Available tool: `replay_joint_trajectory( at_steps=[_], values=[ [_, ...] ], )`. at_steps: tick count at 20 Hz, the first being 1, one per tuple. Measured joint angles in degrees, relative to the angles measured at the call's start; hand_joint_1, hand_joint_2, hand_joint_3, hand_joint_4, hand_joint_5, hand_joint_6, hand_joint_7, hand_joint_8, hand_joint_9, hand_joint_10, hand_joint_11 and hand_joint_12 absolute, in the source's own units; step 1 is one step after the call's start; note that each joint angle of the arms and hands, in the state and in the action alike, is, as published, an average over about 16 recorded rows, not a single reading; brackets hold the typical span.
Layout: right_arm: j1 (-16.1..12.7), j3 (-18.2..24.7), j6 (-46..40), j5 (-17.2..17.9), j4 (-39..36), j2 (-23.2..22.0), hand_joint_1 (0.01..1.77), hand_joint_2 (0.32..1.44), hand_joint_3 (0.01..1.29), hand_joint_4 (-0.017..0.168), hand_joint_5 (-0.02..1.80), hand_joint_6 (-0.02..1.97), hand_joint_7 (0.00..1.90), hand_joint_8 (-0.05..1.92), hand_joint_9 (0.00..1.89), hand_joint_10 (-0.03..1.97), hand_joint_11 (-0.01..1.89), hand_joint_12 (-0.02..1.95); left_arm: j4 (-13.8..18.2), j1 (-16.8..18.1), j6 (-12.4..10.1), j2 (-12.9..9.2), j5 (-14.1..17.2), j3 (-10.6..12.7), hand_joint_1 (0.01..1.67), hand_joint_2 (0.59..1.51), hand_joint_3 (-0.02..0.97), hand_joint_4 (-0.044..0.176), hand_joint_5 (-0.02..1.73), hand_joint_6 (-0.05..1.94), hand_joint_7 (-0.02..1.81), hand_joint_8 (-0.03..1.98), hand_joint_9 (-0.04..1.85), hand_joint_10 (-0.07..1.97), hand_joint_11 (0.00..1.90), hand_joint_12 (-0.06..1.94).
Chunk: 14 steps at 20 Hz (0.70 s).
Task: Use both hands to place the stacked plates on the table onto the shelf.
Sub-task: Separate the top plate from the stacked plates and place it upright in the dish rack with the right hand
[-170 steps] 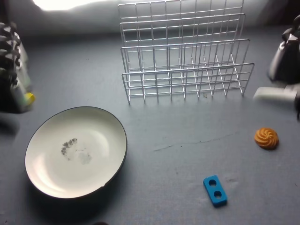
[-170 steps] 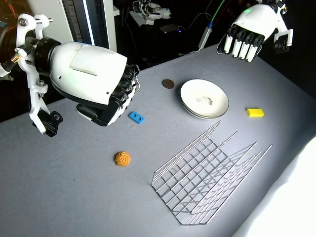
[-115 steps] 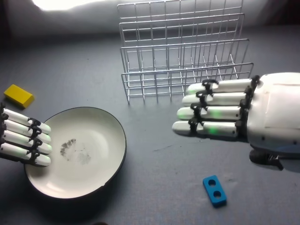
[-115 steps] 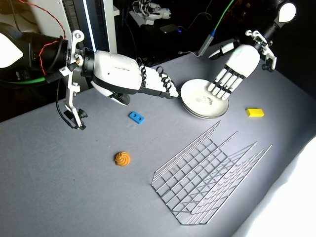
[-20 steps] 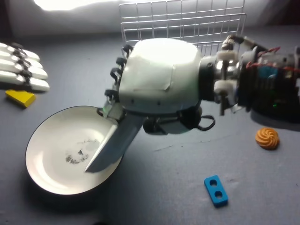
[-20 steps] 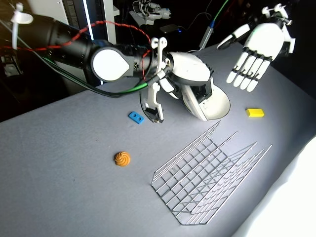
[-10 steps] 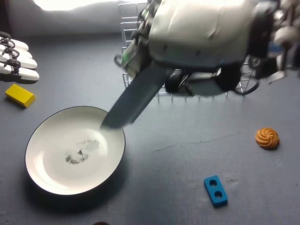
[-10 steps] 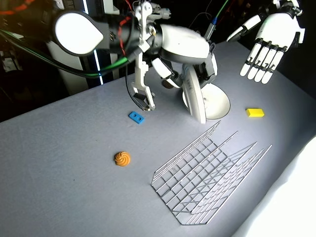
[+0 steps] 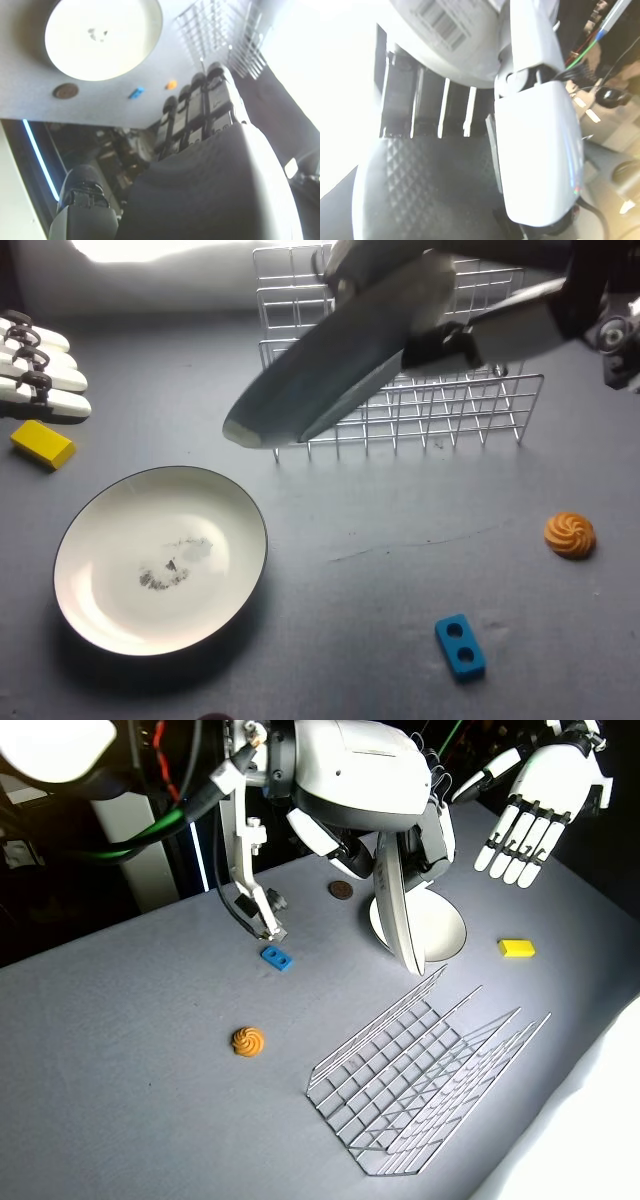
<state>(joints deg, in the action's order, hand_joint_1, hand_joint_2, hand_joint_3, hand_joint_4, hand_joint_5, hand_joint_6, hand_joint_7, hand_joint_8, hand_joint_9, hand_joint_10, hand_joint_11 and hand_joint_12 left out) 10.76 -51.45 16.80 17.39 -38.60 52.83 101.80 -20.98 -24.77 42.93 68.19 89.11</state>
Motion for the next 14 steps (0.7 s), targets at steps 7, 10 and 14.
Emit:
replay_joint_trajectory(
  at_steps=[7,10,14],
  values=[
    [-3.05,-4.79,-17.04,-2.26,-4.02,-0.92,1.34,0.98,0.02,-0.004,0.92,0.87,1.06,0.87,1.06,1.04,0.88,1.37,1.55,0.81,-0.01,-0.18,-0.19,-1.55,0.02,1.073,0.02,-0.001,0.02,0.02,0.02,-0.01,0.02,0.01,0.01,0.0],
    [-4.24,-6.76,-20.57,-4.33,-4.04,-0.67,1.34,0.99,0.02,-0.005,0.91,0.86,1.06,0.88,1.07,1.01,0.88,1.36,2.18,1.09,-0.02,-0.25,-0.27,-2.44,0.02,1.074,0.02,-0.001,0.02,0.02,0.02,-0.01,0.02,0.01,0.01,0.0],
    [-5.35,-9.02,-22.84,-7.56,-3.95,0.04,1.34,1.0,0.01,-0.007,0.92,0.83,1.07,0.87,1.11,0.9,0.89,1.33,3.06,1.2,0.0,-0.27,-0.61,-3.48,0.02,1.071,0.021,-0.001,0.02,0.02,0.02,-0.01,0.02,0.01,0.01,0.0]
  ],
)
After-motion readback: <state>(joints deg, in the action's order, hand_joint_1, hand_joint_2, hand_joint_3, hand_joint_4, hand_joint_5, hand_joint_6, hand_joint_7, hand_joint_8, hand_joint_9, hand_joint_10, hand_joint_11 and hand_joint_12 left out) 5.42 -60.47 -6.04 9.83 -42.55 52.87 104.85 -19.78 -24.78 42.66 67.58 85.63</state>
